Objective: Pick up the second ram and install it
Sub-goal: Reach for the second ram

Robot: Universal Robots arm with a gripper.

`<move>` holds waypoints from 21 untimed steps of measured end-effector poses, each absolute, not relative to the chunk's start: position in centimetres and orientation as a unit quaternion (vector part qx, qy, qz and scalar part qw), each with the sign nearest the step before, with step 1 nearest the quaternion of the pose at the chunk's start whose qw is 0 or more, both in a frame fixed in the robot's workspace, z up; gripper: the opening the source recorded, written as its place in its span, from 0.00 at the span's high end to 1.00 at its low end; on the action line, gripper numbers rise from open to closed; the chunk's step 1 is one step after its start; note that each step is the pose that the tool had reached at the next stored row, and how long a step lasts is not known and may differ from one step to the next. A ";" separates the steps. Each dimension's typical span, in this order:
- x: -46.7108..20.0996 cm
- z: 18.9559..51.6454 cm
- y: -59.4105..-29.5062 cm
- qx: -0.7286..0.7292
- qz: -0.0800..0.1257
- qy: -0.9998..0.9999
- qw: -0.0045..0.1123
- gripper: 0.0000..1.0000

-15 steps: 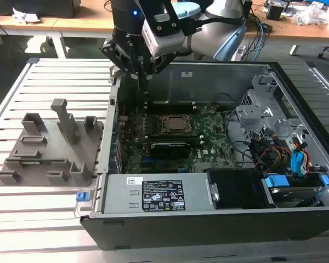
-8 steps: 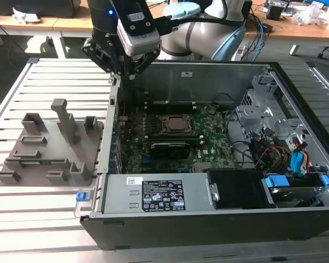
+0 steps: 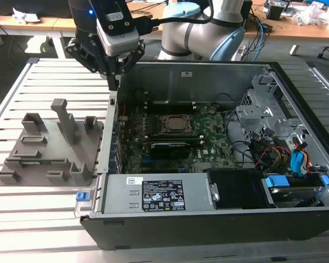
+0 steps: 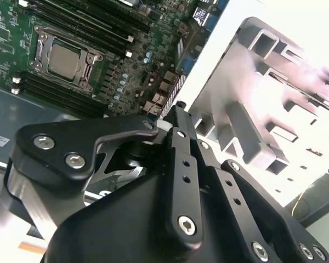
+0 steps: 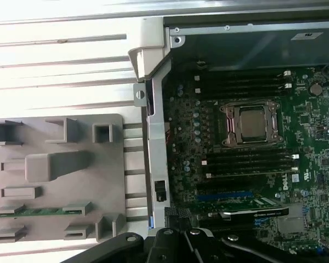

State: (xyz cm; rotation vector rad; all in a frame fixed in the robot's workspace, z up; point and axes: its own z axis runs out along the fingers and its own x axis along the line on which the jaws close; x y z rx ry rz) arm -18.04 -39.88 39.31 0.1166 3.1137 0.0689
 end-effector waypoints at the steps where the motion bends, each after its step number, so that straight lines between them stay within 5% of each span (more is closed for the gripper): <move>1: -18.1 39.3 -39.9 0.037 0.022 0.999 0.013 0.89; 21: -20.4 39.3 -39.9 0.037 0.022 0.999 0.012 0.89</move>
